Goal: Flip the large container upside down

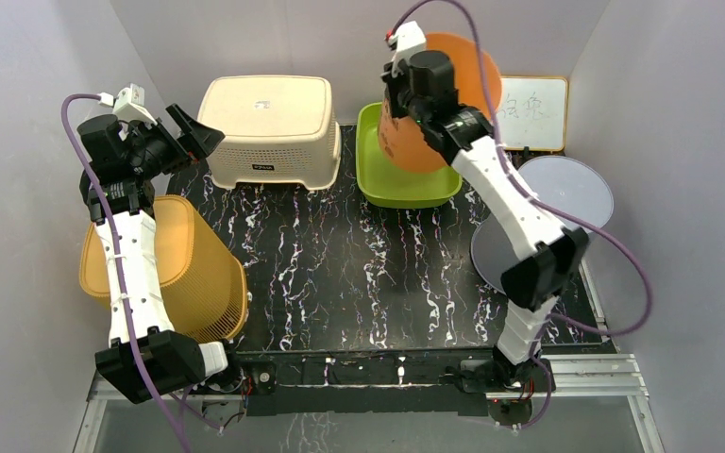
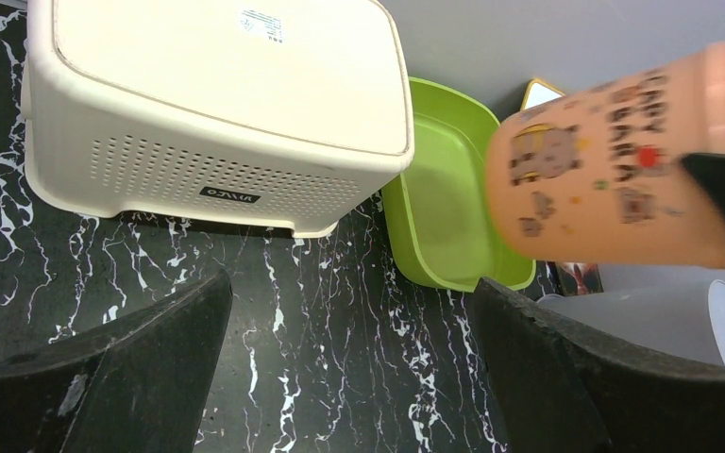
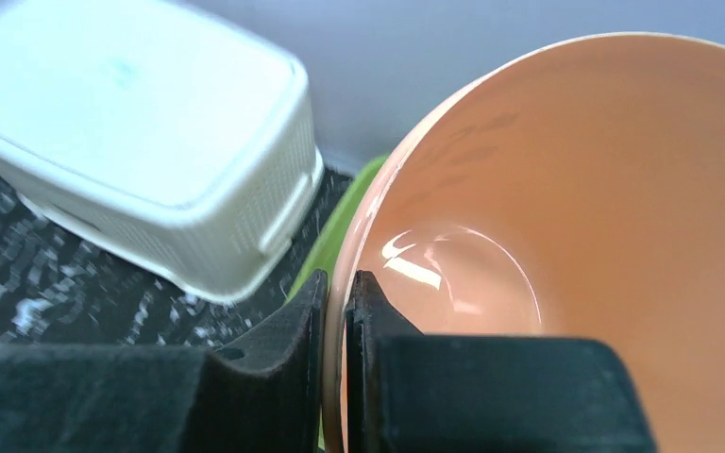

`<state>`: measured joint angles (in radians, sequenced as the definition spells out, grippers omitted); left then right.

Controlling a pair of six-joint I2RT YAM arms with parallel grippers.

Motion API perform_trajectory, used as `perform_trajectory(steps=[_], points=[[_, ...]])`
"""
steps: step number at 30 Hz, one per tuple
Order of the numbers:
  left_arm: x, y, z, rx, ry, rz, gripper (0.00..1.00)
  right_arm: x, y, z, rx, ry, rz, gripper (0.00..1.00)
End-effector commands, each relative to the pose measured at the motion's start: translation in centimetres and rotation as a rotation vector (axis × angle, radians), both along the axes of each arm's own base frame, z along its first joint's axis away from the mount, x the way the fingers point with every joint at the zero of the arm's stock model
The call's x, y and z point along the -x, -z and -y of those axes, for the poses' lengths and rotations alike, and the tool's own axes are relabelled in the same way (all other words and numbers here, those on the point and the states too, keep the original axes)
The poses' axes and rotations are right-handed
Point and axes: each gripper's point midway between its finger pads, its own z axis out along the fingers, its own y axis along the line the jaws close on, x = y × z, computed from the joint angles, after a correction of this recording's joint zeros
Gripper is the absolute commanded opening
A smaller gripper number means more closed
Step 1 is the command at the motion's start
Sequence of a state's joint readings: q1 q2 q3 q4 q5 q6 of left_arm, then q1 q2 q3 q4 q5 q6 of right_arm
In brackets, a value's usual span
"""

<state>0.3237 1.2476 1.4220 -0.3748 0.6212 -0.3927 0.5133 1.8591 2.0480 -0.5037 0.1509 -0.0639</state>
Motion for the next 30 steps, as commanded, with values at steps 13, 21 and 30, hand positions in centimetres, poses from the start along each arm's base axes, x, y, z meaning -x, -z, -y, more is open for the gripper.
perform_trajectory(steps=[13, 21, 30], points=[[0.7, -2.4, 0.5, -0.018, 0.014, 0.045, 0.98, 20.6, -11.8, -4.9, -0.56, -0.593, 0.123, 0.0], [0.9, -4.2, 0.3, -0.029, -0.001, 0.081, 0.98, 26.8, -6.4, -10.6, -0.674, -0.838, -0.092, 0.0], [0.9, -5.6, 0.4, -0.034, 0.005, 0.097, 0.98, 30.9, -4.9, -11.4, -0.981, -0.982, -0.234, 0.0]])
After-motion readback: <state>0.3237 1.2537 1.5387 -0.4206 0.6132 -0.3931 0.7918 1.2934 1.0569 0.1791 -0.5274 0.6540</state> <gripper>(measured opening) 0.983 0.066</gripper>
